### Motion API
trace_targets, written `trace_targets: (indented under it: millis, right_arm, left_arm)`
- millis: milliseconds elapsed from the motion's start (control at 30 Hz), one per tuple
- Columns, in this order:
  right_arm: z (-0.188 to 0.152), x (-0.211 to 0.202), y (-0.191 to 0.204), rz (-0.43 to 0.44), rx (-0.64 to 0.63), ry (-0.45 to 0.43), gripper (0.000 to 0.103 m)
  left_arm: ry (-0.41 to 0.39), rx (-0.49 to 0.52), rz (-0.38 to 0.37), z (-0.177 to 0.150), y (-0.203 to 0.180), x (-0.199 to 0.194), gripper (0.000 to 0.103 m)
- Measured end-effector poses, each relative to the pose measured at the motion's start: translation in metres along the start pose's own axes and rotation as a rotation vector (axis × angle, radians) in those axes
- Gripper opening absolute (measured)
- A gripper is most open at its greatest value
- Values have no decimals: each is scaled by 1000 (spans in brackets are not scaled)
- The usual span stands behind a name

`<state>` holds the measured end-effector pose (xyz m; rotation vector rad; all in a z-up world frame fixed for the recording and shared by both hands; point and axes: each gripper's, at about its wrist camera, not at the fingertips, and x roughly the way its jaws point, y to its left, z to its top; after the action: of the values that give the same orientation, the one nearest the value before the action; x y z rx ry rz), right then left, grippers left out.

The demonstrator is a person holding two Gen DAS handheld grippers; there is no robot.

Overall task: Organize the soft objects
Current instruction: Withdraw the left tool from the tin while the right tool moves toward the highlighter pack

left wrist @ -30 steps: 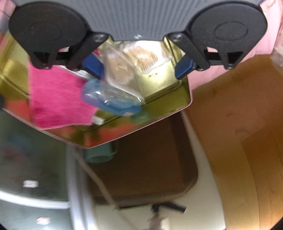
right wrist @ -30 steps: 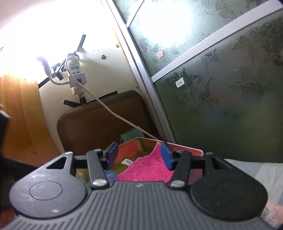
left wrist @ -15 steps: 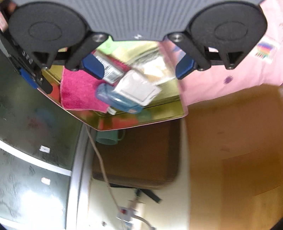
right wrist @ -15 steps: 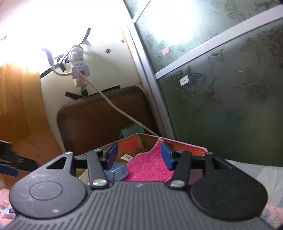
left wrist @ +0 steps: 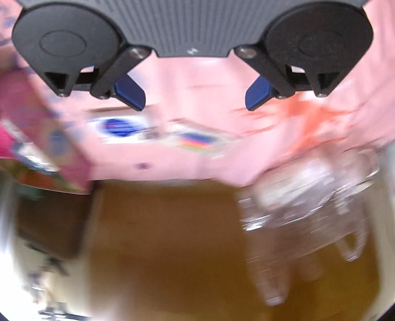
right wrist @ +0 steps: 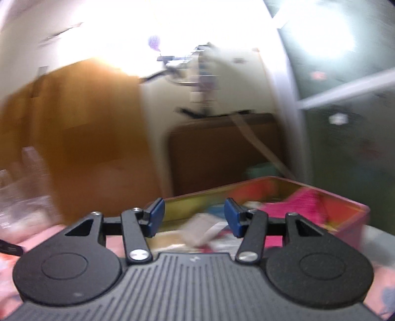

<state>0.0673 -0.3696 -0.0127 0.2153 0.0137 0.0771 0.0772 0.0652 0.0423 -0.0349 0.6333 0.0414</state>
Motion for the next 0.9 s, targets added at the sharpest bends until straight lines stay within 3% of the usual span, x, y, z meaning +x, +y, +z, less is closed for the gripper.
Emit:
trace_targets:
  millis: [167,267,367,533,600,700,867,900]
  right_arm:
    - [1,-8,73,265,-99,69,56]
    - [-11,4,119,413,-147,187,55]
    - [-29,28,164,492,-225,301,55]
    - [-48,87,228,541,-339,430,59]
    - [-52,109,249,529,-394,437,81]
    - [-58,145,275,546,-435,529,88]
    - [-74,196,296,486,-506,686,86]
    - [-77,201,296,481,-499,706,72]
  left_arm:
    - [-37,-107,105,-15,52,6,91]
    - [-63,-176,114,-28,68,10,91]
    - [-87,-261,82,-26,81,9,94]
    - [-93,-320,40,-27,92,8,95]
    - [-81,-342,23,-29,96,11,95]
    - [-63,-373,0,-31,102,15,96]
    - [-37,-402,-18,-31,108,20,98]
    - [-35,-406,-20,-31,109,20,98]
